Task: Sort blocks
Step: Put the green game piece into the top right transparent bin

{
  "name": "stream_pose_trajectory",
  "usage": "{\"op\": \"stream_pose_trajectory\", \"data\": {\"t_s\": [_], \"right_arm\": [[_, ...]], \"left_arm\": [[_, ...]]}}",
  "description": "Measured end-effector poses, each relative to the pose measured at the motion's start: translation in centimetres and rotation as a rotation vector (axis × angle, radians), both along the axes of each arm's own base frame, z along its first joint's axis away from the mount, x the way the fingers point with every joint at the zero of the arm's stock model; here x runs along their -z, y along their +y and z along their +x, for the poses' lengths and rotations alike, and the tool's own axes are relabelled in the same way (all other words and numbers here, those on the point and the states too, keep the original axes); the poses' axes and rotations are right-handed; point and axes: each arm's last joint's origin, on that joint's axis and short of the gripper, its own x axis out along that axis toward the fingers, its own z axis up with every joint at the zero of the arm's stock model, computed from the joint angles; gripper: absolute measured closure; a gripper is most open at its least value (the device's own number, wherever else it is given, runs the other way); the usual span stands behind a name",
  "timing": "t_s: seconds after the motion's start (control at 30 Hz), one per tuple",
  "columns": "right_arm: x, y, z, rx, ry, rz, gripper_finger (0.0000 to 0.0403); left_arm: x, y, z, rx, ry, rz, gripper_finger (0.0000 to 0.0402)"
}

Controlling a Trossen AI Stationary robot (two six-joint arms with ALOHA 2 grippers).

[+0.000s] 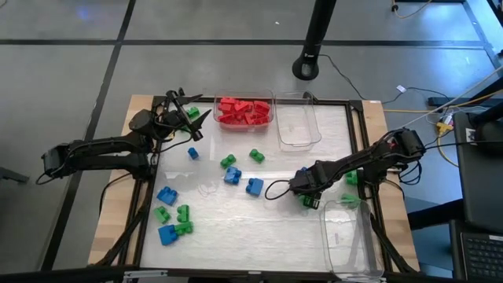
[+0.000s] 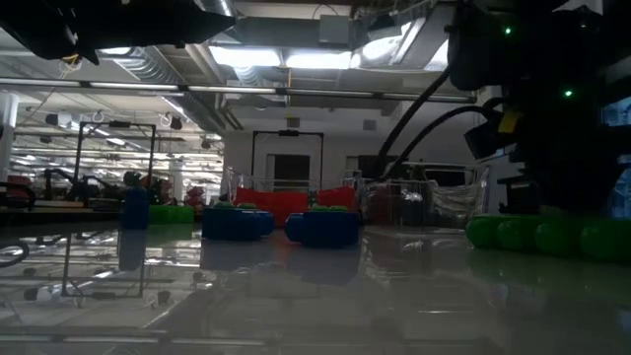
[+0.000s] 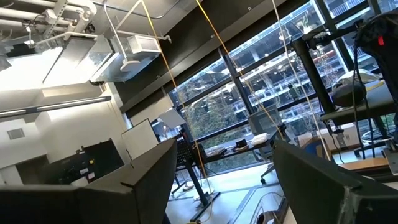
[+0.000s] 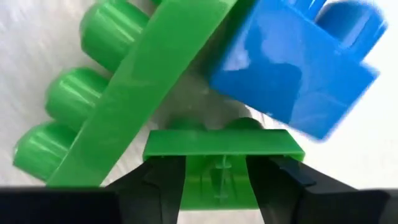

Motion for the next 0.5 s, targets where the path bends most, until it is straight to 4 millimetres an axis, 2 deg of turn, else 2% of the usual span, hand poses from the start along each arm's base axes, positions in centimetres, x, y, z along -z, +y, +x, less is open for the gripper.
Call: {"op": "stream_pose_trajectory", "data": {"t_s": [0.13,0.33,0.4,0.5], "right_arm": [[0.02,0.0,0.0,-0.033,0.003,0.002,0.0279],[-0.07,-0.02,-0.02,-0.046,0.003,-0.006,0.0381],[-0.11,-0.04,0.0,-0.064,0.002,-0.012,0.0387],[-0.32,-0.04,-0.07,-0.069,0.029,-0.019,0.0372]], "left_arm": [[0.0,0.0,0.0,0.0,0.0,0.0,0.0149],[0.0,0.0,0.0,0.0,0.0,0.0,0.0149],[0.0,0.0,0.0,0.0,0.0,0.0,0.0149],[0.0,0.0,0.0,0.0,0.0,0.0,0.0149]]}}
